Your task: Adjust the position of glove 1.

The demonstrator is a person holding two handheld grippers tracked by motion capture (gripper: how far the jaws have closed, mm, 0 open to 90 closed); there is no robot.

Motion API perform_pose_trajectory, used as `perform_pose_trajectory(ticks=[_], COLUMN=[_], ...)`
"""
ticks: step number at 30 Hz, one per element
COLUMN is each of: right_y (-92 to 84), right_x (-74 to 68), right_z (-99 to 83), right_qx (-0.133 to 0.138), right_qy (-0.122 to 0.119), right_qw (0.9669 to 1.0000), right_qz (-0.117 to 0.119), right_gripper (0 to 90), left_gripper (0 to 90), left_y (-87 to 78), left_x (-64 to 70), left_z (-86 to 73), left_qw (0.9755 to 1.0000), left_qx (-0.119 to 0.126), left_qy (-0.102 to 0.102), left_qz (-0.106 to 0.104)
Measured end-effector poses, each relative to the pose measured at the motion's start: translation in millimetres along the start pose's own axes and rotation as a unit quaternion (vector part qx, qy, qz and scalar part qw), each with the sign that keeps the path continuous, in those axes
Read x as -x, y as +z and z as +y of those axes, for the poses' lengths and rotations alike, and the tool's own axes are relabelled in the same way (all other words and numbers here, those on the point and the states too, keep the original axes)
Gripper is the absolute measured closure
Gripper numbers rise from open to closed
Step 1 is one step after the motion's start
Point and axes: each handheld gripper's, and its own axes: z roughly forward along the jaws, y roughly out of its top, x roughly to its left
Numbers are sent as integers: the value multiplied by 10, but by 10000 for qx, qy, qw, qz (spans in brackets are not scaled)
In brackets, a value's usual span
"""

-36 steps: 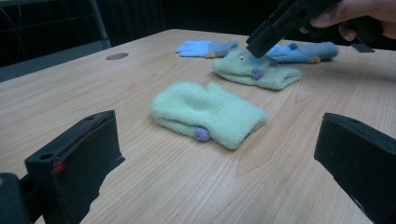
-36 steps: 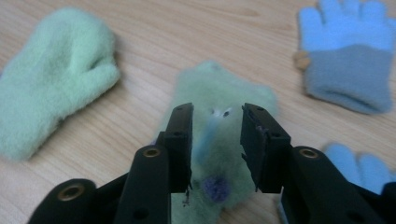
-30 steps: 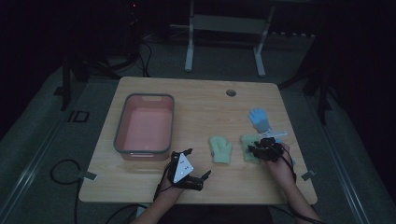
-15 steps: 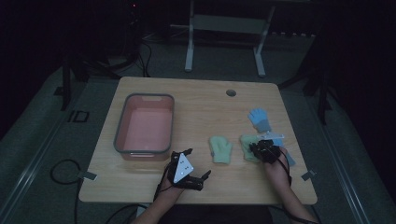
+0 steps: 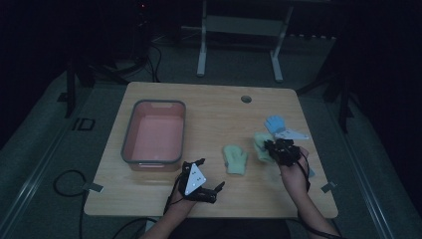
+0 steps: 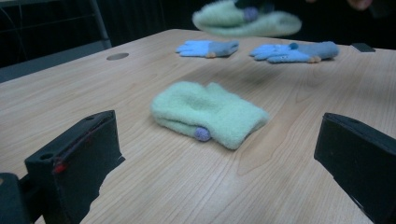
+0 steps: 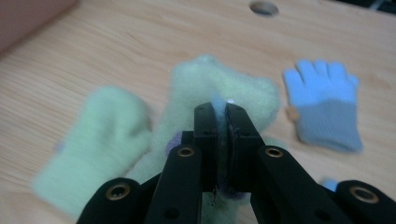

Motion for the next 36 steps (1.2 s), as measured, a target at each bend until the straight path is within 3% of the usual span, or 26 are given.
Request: perform_pose_trajectory(ticks=[4,5,7,16,22,36], right_y=[-35,-28,-6,228,315,550], right_x=[-140,-249,-332,-691,-773,-803], right_z=[103,152,174,95,-3,-217], right_qx=[88,136,149,-126,-236,-606], right_qy=[24,31,30,-3,-23,-66], right_qw=[9999,9999,9998,9992,9988,9969], right_qz=[65,94,122,379,439,499], right_gripper=[845,844,844,844,843,807], left_gripper=[1,1,1,1,1,1], left_y=[-1,-1,-1,-1,-2,11], left_x=[-1,-1,0,4,6,31], left_z=[-1,-1,0,0,-1,6], left_qw=[10000,10000,10000,10000,10000,9999], left_qx=[6,6,7,13,15,-58], left_qy=[-2,0,7,27,25,153], left_qz=[2,-1,-3,-10,-15,-6])
